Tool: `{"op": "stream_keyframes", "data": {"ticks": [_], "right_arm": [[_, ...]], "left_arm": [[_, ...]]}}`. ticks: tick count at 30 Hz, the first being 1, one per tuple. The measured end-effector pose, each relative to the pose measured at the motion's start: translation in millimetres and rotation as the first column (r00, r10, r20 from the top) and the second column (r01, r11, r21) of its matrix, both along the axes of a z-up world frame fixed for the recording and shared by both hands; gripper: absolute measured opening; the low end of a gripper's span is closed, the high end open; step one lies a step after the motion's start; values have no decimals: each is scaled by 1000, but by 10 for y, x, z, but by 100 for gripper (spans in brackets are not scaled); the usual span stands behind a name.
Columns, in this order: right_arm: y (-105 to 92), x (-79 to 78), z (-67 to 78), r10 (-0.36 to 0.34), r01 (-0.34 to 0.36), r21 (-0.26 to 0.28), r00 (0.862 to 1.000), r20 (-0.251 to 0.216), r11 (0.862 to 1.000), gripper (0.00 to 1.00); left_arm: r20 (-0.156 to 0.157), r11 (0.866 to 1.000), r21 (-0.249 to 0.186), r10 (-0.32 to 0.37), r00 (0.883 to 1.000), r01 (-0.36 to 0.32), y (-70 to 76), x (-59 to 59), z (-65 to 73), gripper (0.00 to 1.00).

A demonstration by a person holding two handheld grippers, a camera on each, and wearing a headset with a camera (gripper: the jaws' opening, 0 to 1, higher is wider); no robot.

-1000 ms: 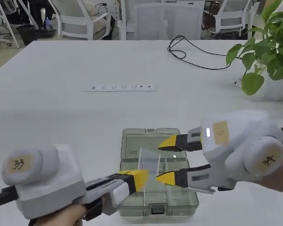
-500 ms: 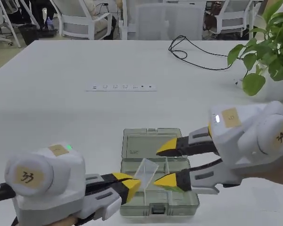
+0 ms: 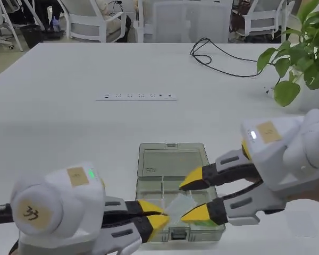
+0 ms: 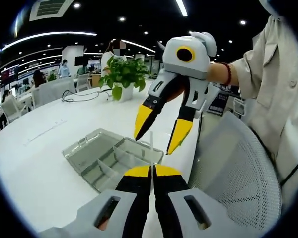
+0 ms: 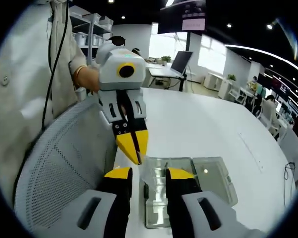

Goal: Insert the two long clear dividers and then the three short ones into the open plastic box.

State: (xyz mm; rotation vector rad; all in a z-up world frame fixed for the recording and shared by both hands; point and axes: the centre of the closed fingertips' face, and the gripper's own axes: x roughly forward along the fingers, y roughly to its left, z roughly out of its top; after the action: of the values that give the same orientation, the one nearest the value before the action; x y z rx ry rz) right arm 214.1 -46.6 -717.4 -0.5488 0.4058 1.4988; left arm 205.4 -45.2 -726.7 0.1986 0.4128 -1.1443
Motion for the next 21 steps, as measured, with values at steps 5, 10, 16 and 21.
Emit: {"op": "stream_keyframes", "data": {"ticks": [5,10,16,21], "right_arm": [[10,-142,30,60,-59,19,997,-43,998,24],[-6,-233,21,97,-96,13,993,-64,995,18],[-30,-310,15,126,-125,10,989,-82,992,12],[-39,-364,9,147,-147,7,985,-92,989,6]], "left_arm": [[27,997,12,-80,996,80,-68,-109,31,0],[42,992,15,-122,992,121,-96,-160,39,0],[60,986,17,-166,984,165,-113,-218,65,0],[68,981,19,-192,979,191,-124,-256,77,0]]}}
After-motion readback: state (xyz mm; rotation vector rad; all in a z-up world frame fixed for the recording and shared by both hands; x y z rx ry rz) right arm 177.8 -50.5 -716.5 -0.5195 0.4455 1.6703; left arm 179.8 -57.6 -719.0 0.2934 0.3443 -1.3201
